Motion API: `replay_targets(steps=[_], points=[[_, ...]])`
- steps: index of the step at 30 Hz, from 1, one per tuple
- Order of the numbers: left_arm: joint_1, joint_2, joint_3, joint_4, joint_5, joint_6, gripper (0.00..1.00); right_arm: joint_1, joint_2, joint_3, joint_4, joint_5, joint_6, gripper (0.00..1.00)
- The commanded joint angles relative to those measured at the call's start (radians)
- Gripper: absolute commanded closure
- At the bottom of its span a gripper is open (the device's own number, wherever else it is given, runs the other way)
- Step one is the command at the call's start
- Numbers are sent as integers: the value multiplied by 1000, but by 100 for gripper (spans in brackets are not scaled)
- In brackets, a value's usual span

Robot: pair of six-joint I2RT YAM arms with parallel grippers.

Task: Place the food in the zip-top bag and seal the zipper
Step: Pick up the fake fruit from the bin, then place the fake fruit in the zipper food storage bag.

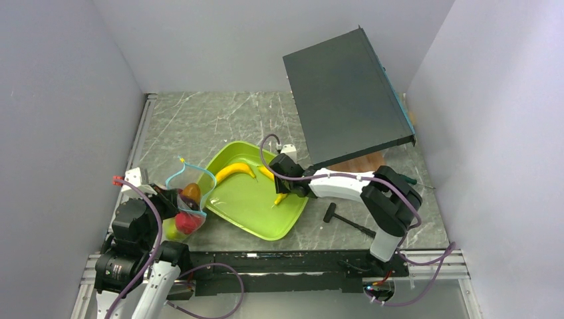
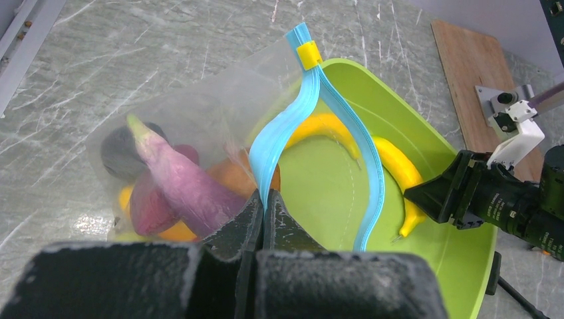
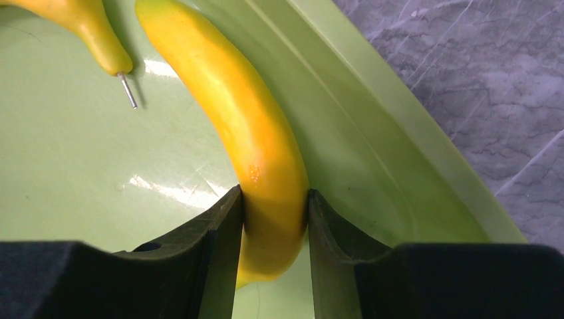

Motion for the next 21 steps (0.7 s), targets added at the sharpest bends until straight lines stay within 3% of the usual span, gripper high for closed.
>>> replay_targets(steps=[1,10,15,21], points=[[-3,6,1,54,8,12,100,1,-90,60,-20,-34,-12,99],[-3,10,4,52,7,9,100,58,-266,109,-1,-45,-78,100],[-4,14,5,50,6,9,100,102,-214,335,-155,-177,-132,100],[-3,14,4,50,5,9,100,218,-137,598,-361,-145,-226,100]])
